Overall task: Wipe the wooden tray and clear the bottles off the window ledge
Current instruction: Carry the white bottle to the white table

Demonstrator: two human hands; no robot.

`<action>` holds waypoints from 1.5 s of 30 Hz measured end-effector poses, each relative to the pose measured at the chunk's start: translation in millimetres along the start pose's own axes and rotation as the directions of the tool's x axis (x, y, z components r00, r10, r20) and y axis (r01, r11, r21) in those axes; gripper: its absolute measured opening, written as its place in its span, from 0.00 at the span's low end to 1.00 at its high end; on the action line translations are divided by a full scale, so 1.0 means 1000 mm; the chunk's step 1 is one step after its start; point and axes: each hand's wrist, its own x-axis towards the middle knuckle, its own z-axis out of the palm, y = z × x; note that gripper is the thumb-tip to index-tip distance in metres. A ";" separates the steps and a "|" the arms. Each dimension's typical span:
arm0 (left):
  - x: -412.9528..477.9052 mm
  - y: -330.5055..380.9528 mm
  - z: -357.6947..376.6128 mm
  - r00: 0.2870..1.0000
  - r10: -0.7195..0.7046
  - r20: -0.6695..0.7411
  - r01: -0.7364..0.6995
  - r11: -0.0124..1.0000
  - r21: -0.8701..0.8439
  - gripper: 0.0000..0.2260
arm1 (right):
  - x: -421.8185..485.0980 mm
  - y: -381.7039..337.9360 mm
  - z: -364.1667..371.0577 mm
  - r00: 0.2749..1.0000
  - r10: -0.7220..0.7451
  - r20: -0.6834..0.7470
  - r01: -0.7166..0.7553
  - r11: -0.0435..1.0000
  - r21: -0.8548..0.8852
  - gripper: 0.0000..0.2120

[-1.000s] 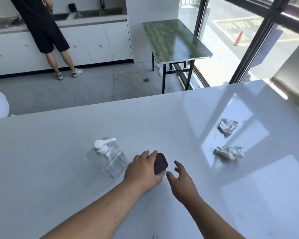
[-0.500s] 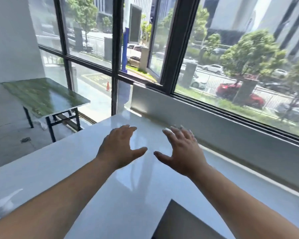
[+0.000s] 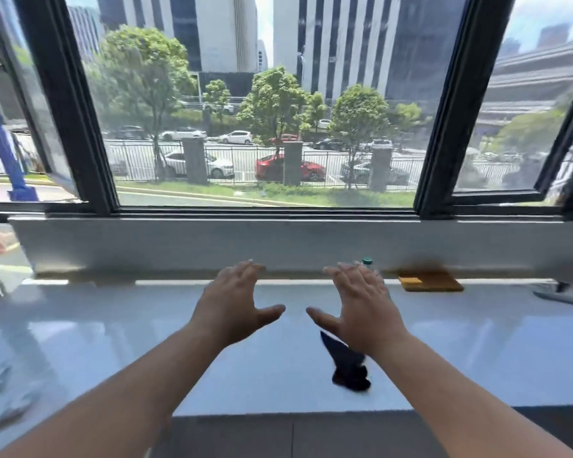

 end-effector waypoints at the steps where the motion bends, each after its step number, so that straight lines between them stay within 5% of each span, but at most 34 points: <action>1: 0.011 0.026 0.014 1.000 0.014 0.013 -0.014 1.000 -0.007 0.44 | -0.004 0.029 -0.005 1.000 0.023 0.006 -0.023 1.000 -0.010 0.41; 8: 0.091 0.172 0.093 0.993 0.105 0.055 -0.102 0.993 -0.054 0.43 | -0.013 0.212 -0.053 0.980 0.198 -0.033 -0.199 0.980 -0.025 0.44; 15: 0.147 0.237 0.148 0.981 0.162 0.111 -0.161 0.987 -0.015 0.44 | -0.002 0.299 -0.061 0.960 0.281 -0.011 -0.281 0.958 -0.059 0.43; 29: 0.306 0.173 0.230 0.968 0.075 0.241 -0.057 0.995 -0.080 0.41 | 0.128 0.346 0.028 0.870 0.400 0.288 -0.375 0.916 -0.141 0.44; 36: 0.392 0.151 0.251 0.940 0.102 0.325 -0.092 0.995 -0.046 0.25 | 0.203 0.366 0.053 0.854 0.456 0.251 -0.428 0.889 -0.160 0.28; 40: 0.394 0.144 0.287 0.893 0.088 0.441 -0.086 0.996 -0.025 0.31 | 0.204 0.378 0.094 0.817 0.439 0.373 -0.361 0.895 -0.264 0.28; 45: 0.430 0.131 0.310 0.899 0.036 0.437 -0.027 0.999 -0.025 0.39 | 0.227 0.420 0.127 0.816 0.470 0.336 -0.425 0.882 -0.202 0.29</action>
